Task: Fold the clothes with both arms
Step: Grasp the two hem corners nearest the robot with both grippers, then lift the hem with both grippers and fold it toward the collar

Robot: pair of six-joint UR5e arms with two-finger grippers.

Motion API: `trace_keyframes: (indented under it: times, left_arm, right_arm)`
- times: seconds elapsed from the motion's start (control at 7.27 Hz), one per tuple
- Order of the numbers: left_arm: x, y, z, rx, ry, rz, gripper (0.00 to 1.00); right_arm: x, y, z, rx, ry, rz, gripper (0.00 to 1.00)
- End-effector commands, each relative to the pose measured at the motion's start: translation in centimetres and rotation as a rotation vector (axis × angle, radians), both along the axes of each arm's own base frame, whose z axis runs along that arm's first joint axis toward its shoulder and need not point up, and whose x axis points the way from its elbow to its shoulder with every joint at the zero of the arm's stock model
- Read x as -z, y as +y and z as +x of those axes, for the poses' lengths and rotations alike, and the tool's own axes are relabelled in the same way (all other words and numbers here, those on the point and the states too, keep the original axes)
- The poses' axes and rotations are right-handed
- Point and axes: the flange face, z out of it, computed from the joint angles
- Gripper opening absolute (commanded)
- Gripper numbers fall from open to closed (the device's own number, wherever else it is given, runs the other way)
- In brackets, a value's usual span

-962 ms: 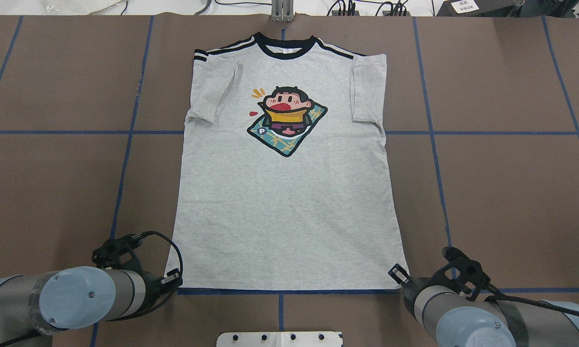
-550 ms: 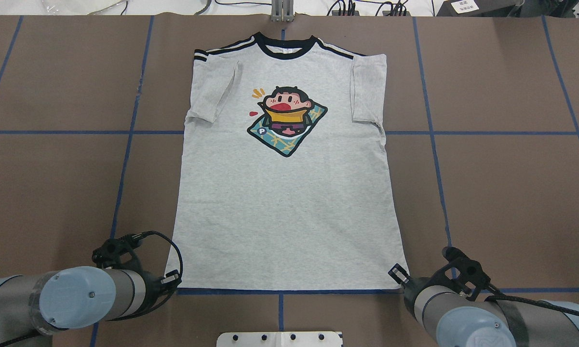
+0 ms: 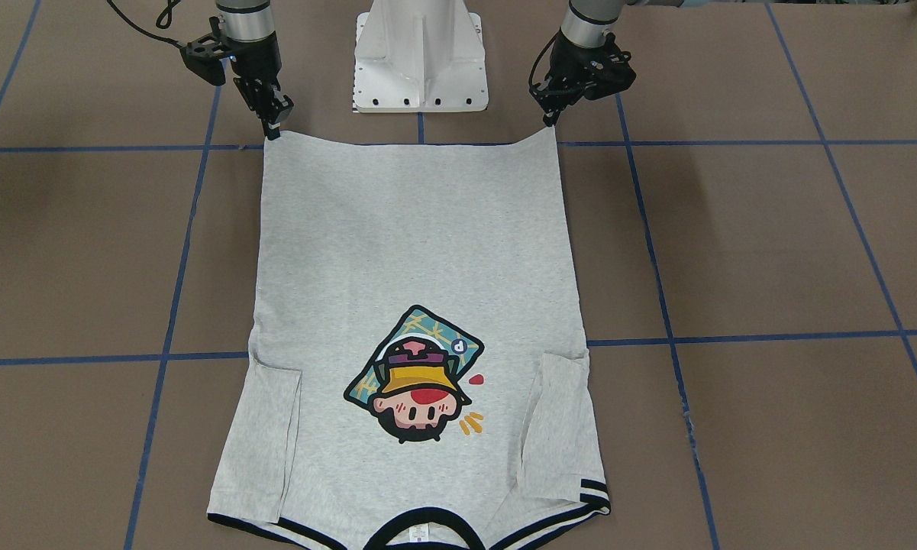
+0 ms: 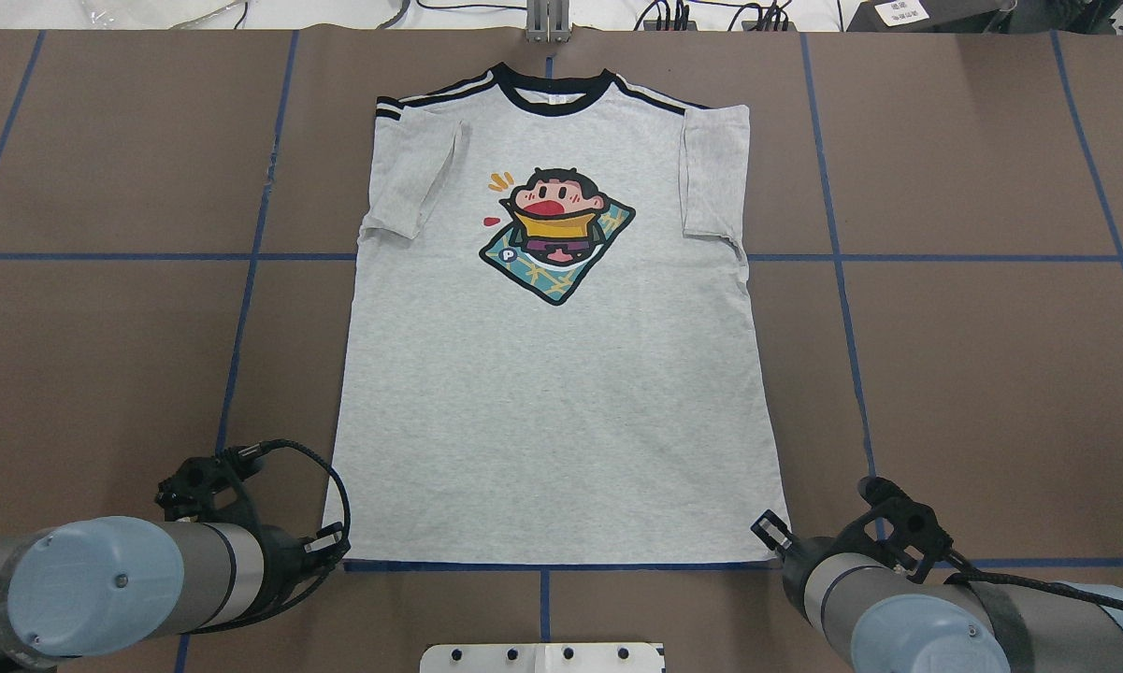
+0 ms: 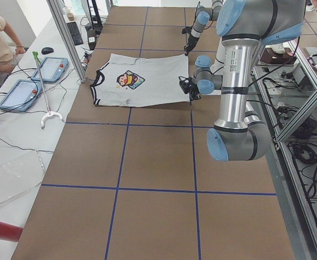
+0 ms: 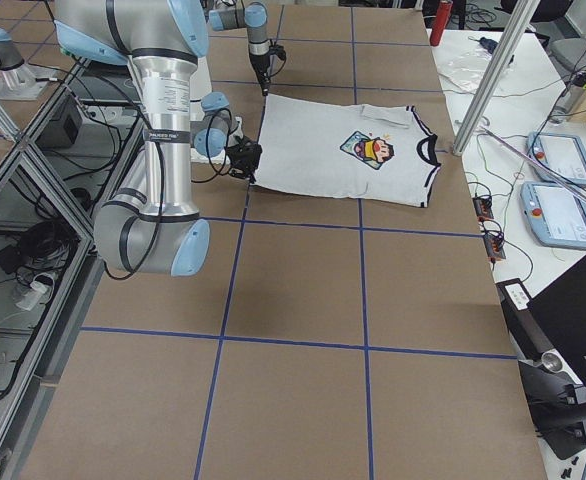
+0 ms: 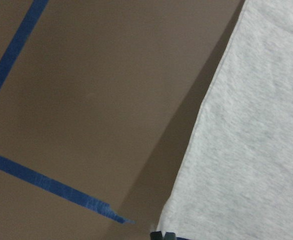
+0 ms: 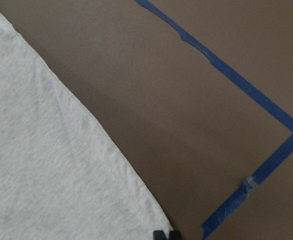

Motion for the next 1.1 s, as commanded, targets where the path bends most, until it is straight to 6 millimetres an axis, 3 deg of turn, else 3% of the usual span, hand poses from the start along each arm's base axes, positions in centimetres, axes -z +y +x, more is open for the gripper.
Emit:
trace_keyframes:
  times: [0.0,0.28,0.41,0.55,0.69,0.83,0.96]
  left_arm:
    - [3.1,4.6,-1.3,-0.046,0.011,-0.069,0.0]
    - [4.2,6.9,-1.5,-0.072,0.038,-0.107,0.0]
    - [5.6,6.5,-3.3,-0.063,0.073,-0.111,0.0]
    - [5.0,4.4,-3.6,-0.045,0.05,-0.063,0.0]
    - [5.7,0.9,-5.0,-0.101,0.012,0.102,0.0]
    - [8.1,-3.6,-5.7,-0.09,0.019,0.2,0.0]
    - [7.0,-7.7,-4.7,-0.055,-0.026,0.182,0.0]
  right_arm:
    - [0.9,1.2,0.7,0.031,-0.021,-0.01,0.0]
    - [2.5,3.2,4.6,0.08,-0.051,-0.01,0.0]
    - [3.4,2.6,5.5,0.067,-0.048,-0.008,0.0]
    - [3.9,0.2,6.4,0.027,-0.049,0.01,0.0]
    - [5.7,-1.1,5.7,0.059,-0.072,0.056,0.0]
    - [6.4,-4.0,4.8,0.058,-0.057,0.114,0.0]
    - [6.1,-8.4,4.1,0.062,-0.015,0.155,0.0]
